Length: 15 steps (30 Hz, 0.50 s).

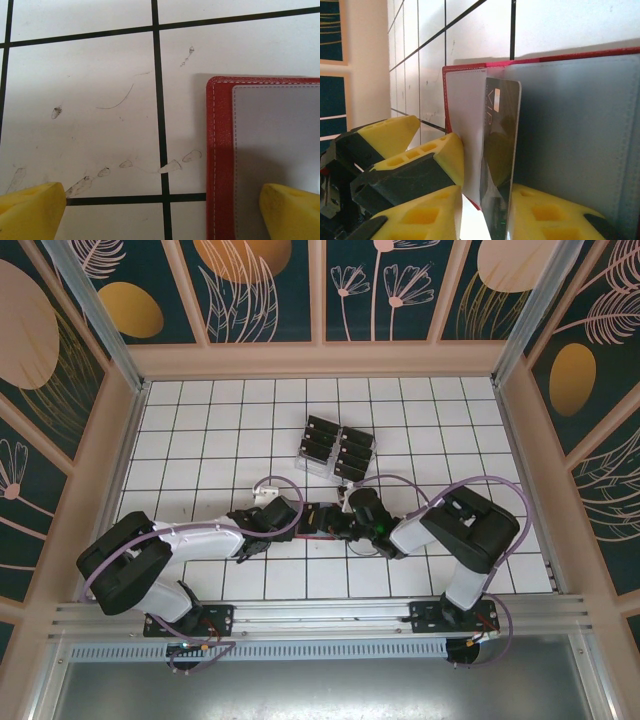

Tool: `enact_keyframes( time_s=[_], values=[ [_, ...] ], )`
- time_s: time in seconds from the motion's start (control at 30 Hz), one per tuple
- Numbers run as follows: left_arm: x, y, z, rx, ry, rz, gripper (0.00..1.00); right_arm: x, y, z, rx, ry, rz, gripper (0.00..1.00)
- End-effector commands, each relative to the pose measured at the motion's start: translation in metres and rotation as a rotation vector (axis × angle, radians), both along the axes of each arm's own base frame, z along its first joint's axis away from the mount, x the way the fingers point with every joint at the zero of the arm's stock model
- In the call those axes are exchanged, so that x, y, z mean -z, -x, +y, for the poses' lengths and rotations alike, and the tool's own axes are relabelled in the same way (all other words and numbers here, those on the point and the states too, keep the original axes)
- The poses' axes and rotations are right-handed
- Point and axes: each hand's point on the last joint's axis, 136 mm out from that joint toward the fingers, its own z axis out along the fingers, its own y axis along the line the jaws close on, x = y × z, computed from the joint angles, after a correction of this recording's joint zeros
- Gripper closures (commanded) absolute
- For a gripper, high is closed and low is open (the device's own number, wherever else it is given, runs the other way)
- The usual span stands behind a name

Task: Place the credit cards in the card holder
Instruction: Insert the credit card into the card slot.

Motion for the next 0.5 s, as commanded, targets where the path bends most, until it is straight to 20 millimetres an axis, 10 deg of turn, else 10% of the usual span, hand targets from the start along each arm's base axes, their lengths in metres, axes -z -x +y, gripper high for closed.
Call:
enact_keyframes(
  time_s=[0.0,0.47],
  values=[
    [0.0095,0.0084,0.0127,-0.015,-0.044,0.028,0.01,0.0225,0.004,-0.016,0.014,0.136,0.027,0.68],
    [0.0097,0.0094,0.0114,-0.012,-0.032,0.031,0.01,0.0231,-0.0014,-0.0224,0.028,0.199,0.005,0.71]
  ],
)
